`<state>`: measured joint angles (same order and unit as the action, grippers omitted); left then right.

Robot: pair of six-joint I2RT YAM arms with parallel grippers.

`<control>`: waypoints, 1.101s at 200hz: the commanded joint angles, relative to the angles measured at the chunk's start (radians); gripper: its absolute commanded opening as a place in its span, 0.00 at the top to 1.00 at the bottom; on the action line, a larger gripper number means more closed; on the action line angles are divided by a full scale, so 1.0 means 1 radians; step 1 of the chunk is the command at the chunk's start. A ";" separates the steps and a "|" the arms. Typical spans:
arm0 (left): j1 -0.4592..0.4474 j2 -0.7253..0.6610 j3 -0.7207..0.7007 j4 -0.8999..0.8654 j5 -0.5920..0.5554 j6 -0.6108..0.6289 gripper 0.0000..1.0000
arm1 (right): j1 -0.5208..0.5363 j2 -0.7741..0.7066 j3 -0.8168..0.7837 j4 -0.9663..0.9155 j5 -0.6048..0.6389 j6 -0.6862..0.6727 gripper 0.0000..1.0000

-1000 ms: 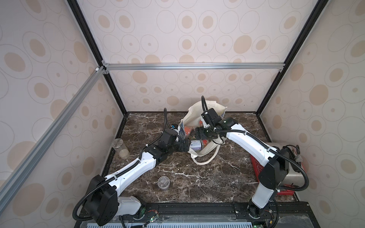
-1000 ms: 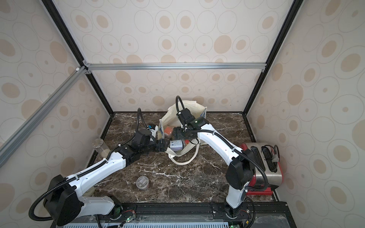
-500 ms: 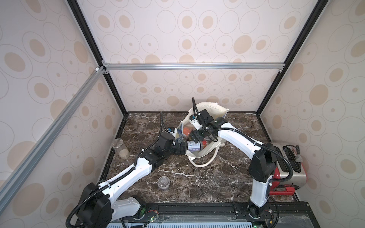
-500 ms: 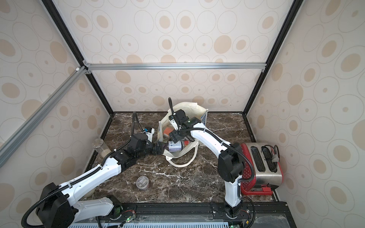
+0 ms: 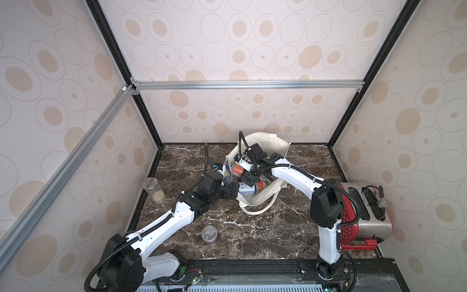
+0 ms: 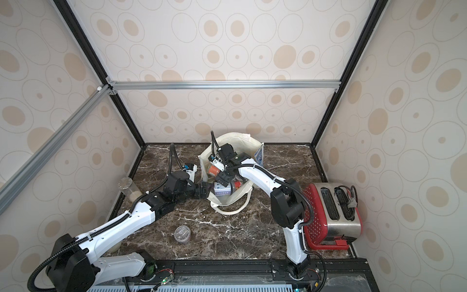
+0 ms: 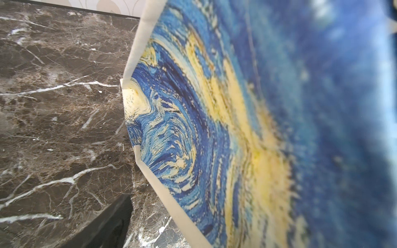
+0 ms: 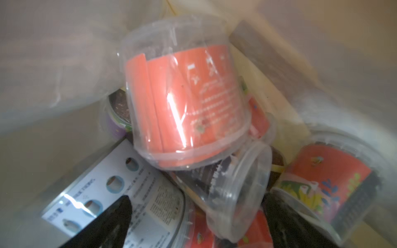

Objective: Take out the seed jars from the canvas bag
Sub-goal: Pick up the seed jar from the canvas bag.

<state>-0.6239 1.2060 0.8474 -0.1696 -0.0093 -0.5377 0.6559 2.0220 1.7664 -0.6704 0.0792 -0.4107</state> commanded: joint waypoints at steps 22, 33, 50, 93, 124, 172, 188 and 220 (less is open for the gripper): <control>-0.003 -0.026 0.015 -0.037 -0.035 -0.025 0.05 | 0.057 0.077 -0.018 0.061 0.218 -0.124 0.00; -0.002 -0.034 0.015 -0.037 -0.039 -0.028 0.05 | 0.059 0.086 -0.021 0.073 0.231 -0.127 0.00; -0.003 -0.043 0.012 -0.043 -0.052 -0.031 0.07 | 0.059 0.089 -0.029 0.086 0.222 -0.135 0.01; -0.003 -0.059 0.005 -0.062 -0.070 -0.045 0.08 | 0.059 0.104 -0.053 0.121 0.298 -0.121 0.01; -0.003 -0.069 0.003 -0.068 -0.077 -0.048 0.08 | 0.062 0.108 -0.079 0.169 0.397 -0.093 0.04; -0.003 -0.079 0.001 -0.068 -0.078 -0.054 0.08 | 0.072 0.064 -0.118 0.206 0.385 -0.082 0.14; -0.003 -0.085 0.001 -0.069 -0.083 -0.051 0.08 | 0.070 0.041 -0.122 0.203 0.386 -0.071 0.14; -0.003 -0.094 -0.005 -0.067 -0.092 -0.051 0.08 | 0.070 -0.013 -0.145 0.205 0.357 -0.077 0.16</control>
<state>-0.6239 1.1347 0.8444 -0.2157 -0.0742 -0.5728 0.7296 2.0544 1.6596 -0.4152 0.4320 -0.4801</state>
